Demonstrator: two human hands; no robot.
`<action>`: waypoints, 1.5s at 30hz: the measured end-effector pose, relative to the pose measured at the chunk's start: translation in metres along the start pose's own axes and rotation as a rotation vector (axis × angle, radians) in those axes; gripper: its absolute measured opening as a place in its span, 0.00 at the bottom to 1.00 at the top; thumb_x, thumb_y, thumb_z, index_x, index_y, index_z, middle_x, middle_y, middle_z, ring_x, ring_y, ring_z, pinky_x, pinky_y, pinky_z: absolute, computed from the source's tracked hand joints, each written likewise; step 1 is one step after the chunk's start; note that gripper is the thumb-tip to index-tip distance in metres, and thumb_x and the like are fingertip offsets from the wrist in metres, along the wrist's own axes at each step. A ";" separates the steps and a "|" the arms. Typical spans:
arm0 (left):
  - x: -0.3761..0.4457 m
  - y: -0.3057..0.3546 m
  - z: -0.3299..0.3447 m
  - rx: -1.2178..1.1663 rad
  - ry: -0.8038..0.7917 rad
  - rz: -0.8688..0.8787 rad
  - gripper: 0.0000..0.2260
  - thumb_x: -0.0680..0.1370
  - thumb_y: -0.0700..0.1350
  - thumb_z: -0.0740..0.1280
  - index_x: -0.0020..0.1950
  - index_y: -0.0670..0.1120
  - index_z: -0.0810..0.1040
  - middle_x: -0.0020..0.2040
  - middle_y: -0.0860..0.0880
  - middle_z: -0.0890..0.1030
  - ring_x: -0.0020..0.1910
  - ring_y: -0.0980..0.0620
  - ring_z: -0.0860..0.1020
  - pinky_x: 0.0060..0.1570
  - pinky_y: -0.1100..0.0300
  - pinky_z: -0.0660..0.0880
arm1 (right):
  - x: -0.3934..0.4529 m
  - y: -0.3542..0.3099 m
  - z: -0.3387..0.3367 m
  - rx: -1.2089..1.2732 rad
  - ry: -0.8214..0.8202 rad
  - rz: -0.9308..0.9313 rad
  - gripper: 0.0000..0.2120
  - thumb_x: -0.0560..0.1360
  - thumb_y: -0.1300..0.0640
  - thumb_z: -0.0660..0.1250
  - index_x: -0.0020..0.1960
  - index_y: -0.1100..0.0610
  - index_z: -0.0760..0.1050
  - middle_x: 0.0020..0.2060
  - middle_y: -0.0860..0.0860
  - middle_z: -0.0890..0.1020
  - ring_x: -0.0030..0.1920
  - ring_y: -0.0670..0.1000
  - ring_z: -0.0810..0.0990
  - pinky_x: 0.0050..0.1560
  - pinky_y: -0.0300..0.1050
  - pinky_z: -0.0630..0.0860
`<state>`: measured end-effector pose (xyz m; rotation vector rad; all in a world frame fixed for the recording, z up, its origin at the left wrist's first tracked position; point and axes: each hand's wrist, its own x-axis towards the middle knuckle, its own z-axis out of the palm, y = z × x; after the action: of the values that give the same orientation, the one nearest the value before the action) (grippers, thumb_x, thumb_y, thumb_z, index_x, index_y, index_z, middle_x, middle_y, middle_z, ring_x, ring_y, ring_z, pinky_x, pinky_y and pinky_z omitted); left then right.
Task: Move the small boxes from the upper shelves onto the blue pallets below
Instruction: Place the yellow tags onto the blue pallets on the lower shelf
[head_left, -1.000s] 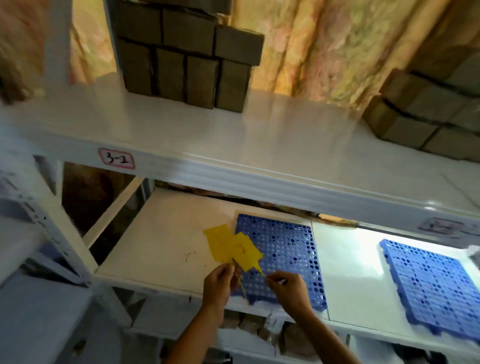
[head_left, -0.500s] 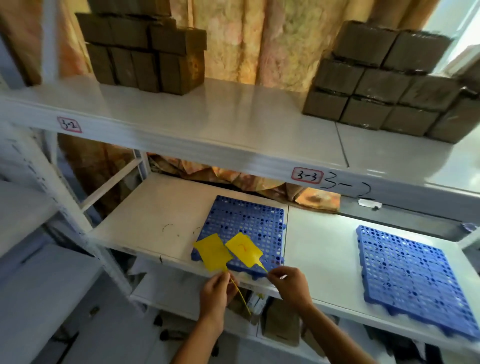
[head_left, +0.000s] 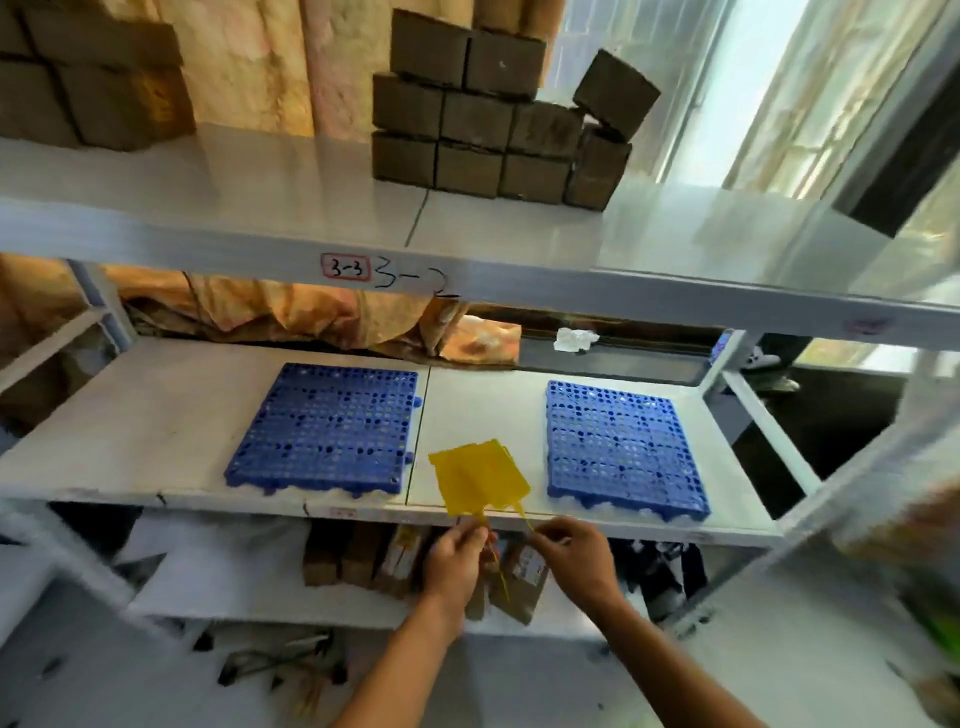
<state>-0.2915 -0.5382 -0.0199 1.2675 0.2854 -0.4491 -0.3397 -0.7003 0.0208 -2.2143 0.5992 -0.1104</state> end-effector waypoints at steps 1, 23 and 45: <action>-0.001 -0.007 0.020 0.004 -0.025 -0.007 0.05 0.82 0.40 0.67 0.51 0.43 0.82 0.41 0.45 0.86 0.36 0.51 0.82 0.35 0.59 0.77 | 0.006 0.017 -0.017 -0.028 0.008 0.009 0.02 0.73 0.52 0.77 0.42 0.47 0.87 0.34 0.41 0.86 0.36 0.39 0.84 0.45 0.45 0.83; 0.034 -0.034 0.196 -0.256 0.157 -0.098 0.05 0.83 0.39 0.65 0.48 0.43 0.79 0.34 0.48 0.83 0.30 0.56 0.81 0.29 0.64 0.79 | 0.195 0.139 -0.171 -0.685 -0.164 -0.124 0.09 0.77 0.57 0.68 0.51 0.51 0.86 0.52 0.51 0.87 0.53 0.57 0.85 0.50 0.47 0.81; 0.046 0.057 0.052 -0.541 0.362 0.067 0.06 0.82 0.40 0.67 0.56 0.40 0.79 0.46 0.43 0.82 0.45 0.49 0.81 0.43 0.58 0.79 | 0.139 -0.102 0.009 -0.448 -0.554 -0.602 0.08 0.74 0.50 0.72 0.47 0.52 0.87 0.44 0.50 0.88 0.46 0.50 0.84 0.49 0.46 0.79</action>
<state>-0.2258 -0.5829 0.0222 0.8151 0.6229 -0.0661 -0.1753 -0.7011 0.0743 -2.6306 -0.3931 0.3534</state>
